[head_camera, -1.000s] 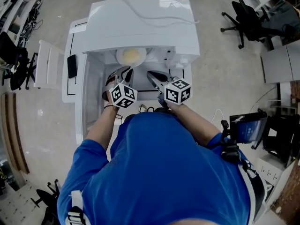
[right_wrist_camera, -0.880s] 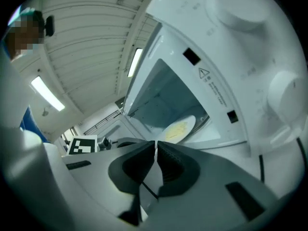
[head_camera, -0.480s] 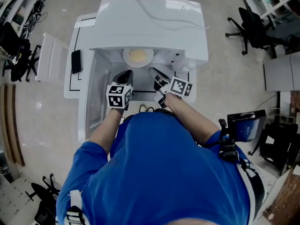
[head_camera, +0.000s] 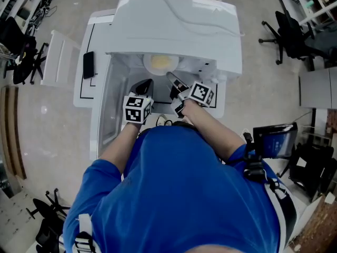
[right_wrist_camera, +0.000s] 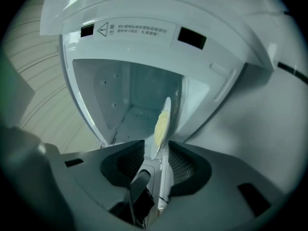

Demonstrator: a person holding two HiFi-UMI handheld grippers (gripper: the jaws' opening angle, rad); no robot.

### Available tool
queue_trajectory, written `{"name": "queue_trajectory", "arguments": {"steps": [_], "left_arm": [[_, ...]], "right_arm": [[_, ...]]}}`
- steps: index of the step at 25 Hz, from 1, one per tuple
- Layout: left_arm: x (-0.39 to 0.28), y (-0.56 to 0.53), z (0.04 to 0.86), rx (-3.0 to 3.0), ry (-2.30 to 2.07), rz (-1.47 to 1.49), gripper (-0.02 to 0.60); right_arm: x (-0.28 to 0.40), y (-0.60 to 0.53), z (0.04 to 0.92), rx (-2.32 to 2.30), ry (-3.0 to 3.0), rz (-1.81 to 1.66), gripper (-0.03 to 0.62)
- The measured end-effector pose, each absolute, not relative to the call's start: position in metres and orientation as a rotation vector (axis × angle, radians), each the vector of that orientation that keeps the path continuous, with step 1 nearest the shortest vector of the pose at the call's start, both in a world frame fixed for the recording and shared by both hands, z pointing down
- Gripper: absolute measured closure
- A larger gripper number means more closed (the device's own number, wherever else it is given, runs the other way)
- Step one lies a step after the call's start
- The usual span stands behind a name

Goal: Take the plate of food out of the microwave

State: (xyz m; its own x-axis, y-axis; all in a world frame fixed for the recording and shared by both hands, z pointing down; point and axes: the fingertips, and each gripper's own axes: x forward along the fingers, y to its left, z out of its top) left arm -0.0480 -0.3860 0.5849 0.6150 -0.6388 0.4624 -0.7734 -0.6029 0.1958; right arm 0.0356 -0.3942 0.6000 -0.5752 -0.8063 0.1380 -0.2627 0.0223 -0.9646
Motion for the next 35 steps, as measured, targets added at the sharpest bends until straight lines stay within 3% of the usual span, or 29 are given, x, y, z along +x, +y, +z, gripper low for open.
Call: {"name": "queue_trajectory", "arguments": {"steps": [17,22,35], "left_arm": [[-0.057,-0.383,0.586,2.473,-1.111,0.532,0.571],[-0.058,-0.384,0.584,2.468,-1.118,0.523,0.571],[-0.061,-0.383,0.576,2.465,-1.146,0.510,0.571]], "right_arm": [[0.022,-0.420,0.620,-1.099,1.592,-1.681,0.454],[0.022,-0.422,0.619,-1.122,1.592,-1.679,0.537],[0.027,-0.411,0.622,-1.124,1.571,-1.707,0.571]]}}
